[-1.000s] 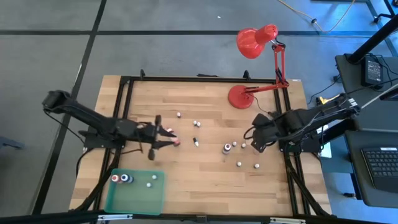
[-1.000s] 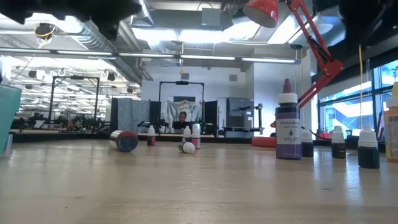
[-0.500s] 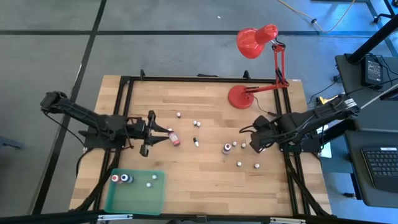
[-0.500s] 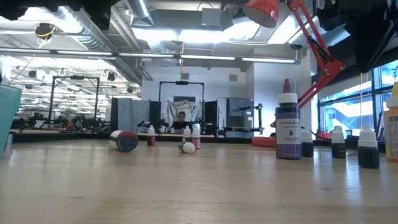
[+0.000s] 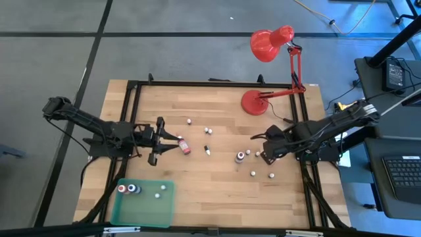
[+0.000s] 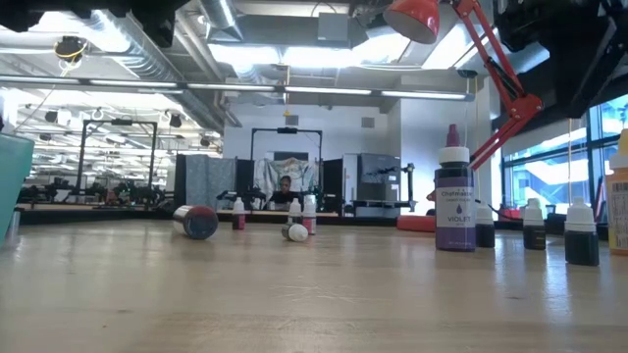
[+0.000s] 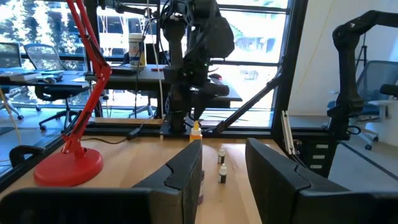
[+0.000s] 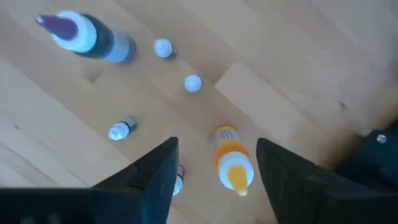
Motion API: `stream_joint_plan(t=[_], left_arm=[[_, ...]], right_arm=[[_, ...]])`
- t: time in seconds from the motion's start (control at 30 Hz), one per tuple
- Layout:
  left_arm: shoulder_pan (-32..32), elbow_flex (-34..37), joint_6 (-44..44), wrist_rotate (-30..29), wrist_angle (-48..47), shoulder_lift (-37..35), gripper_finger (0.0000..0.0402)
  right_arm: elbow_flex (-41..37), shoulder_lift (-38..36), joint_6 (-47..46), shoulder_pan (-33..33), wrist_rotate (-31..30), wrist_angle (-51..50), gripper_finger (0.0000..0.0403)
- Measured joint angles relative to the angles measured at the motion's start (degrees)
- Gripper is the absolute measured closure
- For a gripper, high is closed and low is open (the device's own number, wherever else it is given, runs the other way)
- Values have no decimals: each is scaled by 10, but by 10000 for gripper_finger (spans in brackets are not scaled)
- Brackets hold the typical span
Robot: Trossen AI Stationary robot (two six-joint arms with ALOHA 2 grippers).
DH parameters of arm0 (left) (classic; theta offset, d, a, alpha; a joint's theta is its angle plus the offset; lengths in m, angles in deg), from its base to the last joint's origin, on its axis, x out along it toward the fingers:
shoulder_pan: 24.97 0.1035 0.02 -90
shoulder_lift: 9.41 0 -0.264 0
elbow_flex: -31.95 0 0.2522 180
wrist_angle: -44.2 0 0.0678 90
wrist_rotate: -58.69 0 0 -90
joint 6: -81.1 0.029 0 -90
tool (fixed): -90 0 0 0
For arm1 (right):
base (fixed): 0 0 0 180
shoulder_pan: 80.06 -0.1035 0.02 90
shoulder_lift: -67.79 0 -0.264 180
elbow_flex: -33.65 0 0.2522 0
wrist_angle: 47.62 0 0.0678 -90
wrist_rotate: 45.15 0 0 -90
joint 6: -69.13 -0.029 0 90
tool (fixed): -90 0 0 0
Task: Pick & Place food coloring
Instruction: Put the yellow food coloring into the blue bin
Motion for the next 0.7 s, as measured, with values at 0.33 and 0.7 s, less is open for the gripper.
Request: stream_joint_plan(t=[0.33, 0.7], left_arm=[[0, 0, 0, 0, -10, 0, 285], [0, 0, 0, 0, -41, 0, 283]], right_arm=[[0, 65, -41, -1, 35, -25, 179], [0, 125, -42, -7, 72, -36, 179]])
